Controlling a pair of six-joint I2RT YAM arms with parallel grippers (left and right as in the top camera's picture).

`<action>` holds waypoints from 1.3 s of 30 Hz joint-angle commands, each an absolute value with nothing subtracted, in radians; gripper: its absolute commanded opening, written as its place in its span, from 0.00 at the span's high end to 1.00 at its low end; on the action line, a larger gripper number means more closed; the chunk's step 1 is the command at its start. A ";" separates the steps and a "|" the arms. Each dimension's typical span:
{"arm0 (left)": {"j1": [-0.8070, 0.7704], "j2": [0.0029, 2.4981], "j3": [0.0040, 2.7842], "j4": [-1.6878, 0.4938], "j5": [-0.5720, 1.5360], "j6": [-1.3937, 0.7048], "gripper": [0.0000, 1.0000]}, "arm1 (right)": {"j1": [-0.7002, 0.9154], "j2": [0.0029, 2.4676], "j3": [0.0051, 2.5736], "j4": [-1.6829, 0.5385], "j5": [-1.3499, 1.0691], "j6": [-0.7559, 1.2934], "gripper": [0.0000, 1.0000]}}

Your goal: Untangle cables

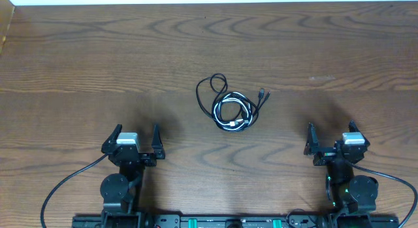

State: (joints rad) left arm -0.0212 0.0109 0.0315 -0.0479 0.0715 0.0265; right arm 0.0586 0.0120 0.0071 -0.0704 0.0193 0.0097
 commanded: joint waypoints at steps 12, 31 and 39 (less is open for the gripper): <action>-0.025 0.005 0.004 -0.065 0.062 0.026 0.01 | 0.067 0.006 0.006 -0.075 0.020 -0.005 0.01; -0.025 0.005 0.004 -0.068 0.004 0.097 0.01 | 0.067 0.006 0.006 -0.075 0.020 -0.005 0.01; -0.025 0.005 0.004 -0.062 0.020 0.094 0.01 | 0.067 0.006 0.006 -0.075 0.020 -0.005 0.01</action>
State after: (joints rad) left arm -0.0223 0.0109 0.0315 -0.0479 0.0364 0.0803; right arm 0.0586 0.0116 0.0071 -0.0704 0.0193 0.0097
